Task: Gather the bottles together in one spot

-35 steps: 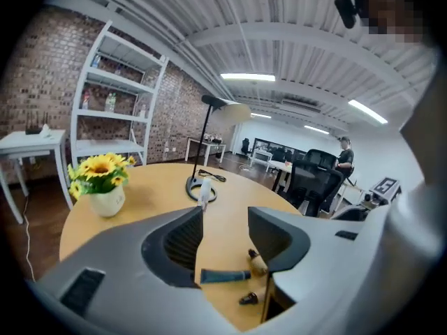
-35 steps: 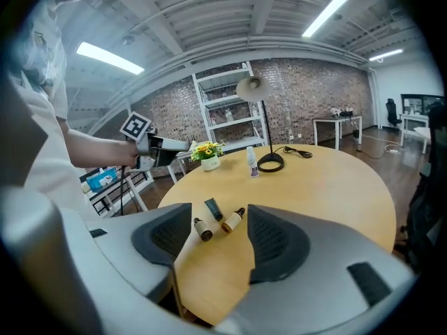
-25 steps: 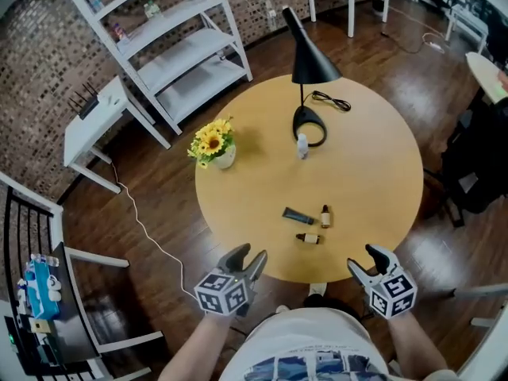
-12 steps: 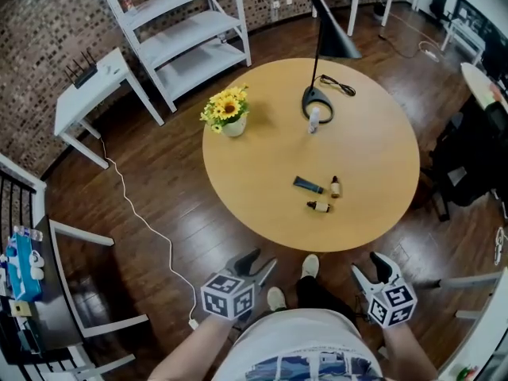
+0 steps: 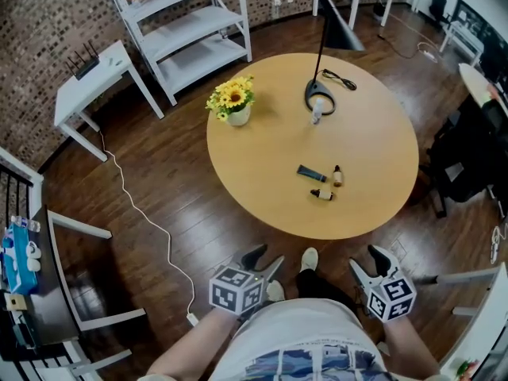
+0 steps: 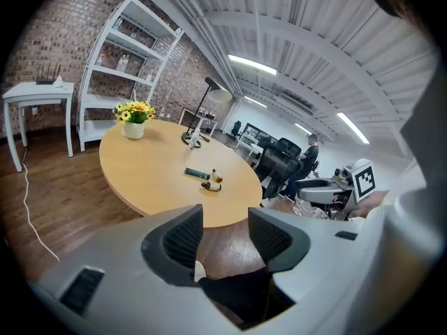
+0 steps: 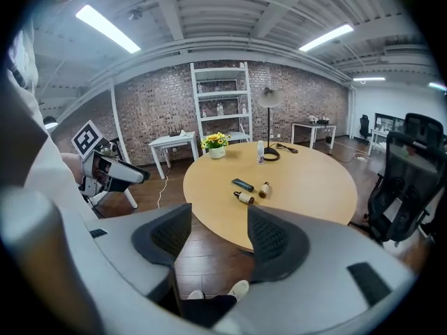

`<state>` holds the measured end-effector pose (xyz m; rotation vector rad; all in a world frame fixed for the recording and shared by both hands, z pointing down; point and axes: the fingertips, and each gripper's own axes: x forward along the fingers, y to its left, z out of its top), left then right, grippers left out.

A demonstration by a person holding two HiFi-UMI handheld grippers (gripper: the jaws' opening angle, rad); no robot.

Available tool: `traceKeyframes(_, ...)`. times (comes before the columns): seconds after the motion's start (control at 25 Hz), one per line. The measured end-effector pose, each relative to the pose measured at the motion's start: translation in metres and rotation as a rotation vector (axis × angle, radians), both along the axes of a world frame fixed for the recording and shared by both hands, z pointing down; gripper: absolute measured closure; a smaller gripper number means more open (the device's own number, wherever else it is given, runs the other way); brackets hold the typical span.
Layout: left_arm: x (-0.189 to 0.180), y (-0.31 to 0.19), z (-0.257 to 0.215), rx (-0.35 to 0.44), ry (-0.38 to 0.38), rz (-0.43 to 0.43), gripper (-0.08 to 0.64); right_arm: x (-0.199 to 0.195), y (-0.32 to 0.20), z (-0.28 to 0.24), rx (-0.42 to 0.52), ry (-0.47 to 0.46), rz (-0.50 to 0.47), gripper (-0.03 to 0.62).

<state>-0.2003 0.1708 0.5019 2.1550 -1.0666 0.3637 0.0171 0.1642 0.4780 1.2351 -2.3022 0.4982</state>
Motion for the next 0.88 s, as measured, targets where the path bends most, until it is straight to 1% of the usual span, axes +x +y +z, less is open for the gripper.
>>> traceKeyframes(0.16, 0.0, 0.008, 0.005, -0.005, 0.003, 0.0, 0.379, -0.003, -0.001, 0.001, -0.001, 0.038, -0.043, 0.321)
traceKeyframes(0.28, 0.003, 0.011, 0.012, -0.015, 0.005, 0.008, 0.379, -0.005, -0.011, 0.007, 0.005, 0.091, -0.11, 0.321)
traceKeyframes(0.36, 0.006, 0.008, 0.015, -0.023, 0.003, -0.003, 0.379, -0.004, -0.027, 0.014, 0.015, 0.13, -0.161, 0.322)
traceKeyframes(0.48, 0.004, -0.002, 0.013, -0.031, -0.002, -0.052, 0.379, -0.005, -0.065, 0.022, 0.035, 0.183, -0.235, 0.339)
traceKeyframes(0.68, 0.001, -0.019, 0.02, -0.069, -0.024, -0.136, 0.379, -0.024, -0.155, 0.036, 0.075, 0.263, -0.361, 0.342)
traceKeyframes(0.76, -0.001, -0.029, 0.022, -0.082, -0.037, -0.184, 0.379, -0.034, -0.187, 0.052, 0.041, 0.258, -0.407, 0.35)
traceKeyframes(0.88, -0.003, -0.041, 0.016, -0.099, -0.034, -0.274, 0.379, -0.056, -0.231, 0.084, -0.016, 0.243, -0.483, 0.35)
